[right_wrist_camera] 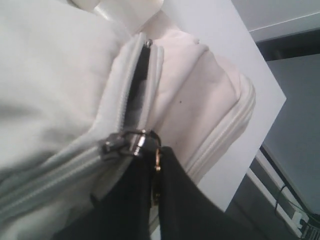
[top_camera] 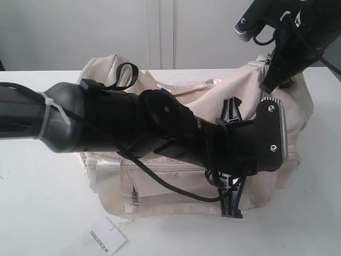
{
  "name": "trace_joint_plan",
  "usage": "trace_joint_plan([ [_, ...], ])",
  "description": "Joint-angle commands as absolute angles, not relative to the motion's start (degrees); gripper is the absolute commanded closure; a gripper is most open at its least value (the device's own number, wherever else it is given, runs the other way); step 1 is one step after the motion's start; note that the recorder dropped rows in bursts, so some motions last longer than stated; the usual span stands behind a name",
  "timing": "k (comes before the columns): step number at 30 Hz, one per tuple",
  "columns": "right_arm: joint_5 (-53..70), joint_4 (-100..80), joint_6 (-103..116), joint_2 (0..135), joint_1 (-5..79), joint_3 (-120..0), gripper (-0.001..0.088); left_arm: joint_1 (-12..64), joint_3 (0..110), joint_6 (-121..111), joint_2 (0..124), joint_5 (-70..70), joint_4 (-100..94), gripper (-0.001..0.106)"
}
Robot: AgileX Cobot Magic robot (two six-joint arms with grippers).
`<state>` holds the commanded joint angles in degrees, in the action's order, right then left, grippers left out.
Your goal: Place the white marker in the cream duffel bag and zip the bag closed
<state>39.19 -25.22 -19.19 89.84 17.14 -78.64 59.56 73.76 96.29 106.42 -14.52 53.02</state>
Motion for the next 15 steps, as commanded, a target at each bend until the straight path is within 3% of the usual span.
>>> trace_joint_plan([
  [15,36.54,-29.73,-19.19,92.08,17.14,-78.64,0.0868,59.56,73.76,96.18,106.42,-15.03,53.02,0.105],
])
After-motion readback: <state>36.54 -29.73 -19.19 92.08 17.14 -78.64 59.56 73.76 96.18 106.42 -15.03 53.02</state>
